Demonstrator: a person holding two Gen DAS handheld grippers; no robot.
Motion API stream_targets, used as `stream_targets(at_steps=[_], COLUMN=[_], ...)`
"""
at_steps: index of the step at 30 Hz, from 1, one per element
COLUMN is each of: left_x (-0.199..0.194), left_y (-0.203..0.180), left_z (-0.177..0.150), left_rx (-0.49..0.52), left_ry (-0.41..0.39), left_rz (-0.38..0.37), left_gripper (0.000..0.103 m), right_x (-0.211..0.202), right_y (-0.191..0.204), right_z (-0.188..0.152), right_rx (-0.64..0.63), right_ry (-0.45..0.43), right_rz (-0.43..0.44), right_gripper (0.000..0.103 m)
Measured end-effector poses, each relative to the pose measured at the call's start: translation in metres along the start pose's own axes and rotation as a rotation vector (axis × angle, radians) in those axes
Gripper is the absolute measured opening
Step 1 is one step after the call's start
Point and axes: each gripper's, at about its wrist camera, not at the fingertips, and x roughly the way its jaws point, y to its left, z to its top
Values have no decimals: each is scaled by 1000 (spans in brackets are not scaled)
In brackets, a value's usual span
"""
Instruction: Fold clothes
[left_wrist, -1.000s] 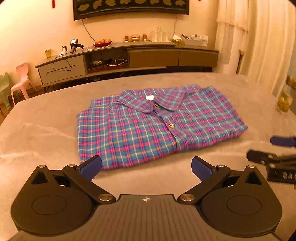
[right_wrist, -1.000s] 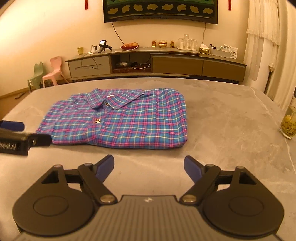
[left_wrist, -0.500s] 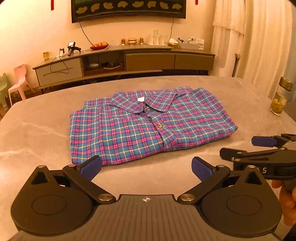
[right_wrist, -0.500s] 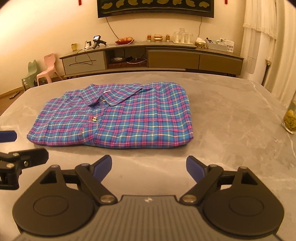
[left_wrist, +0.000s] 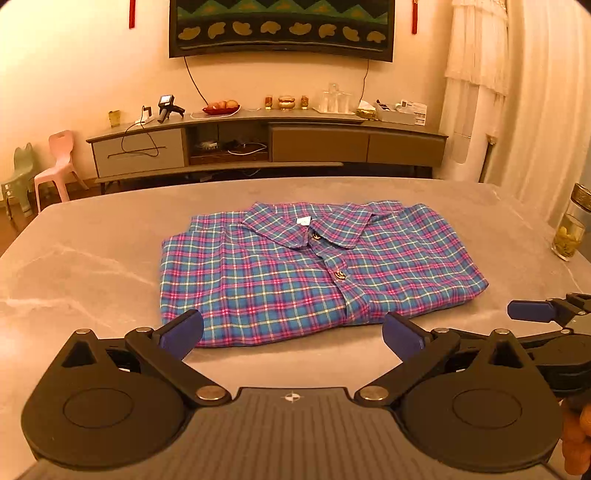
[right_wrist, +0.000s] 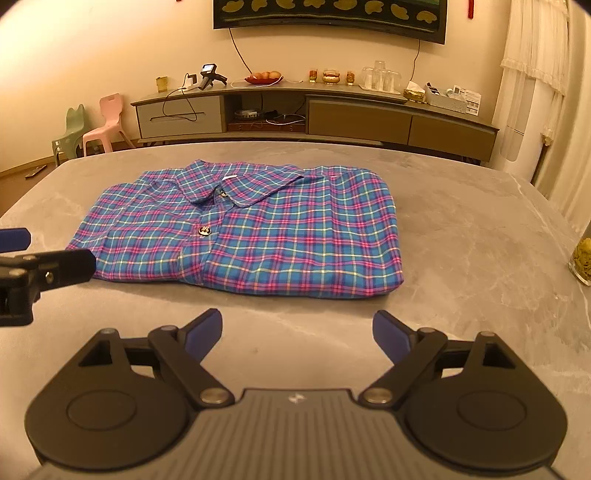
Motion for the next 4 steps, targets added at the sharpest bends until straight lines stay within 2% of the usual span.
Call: stream_targets(at_steps=[4], left_x=[-1], left_y=[1], left_z=[-1], left_rx=[2], left_ry=[3], left_rz=[14], left_gripper=[102], right_x=[-1], right_y=[0], right_z=[0], right_rx=[0], right_ry=[-1], right_rz=[-1], right_gripper=[91])
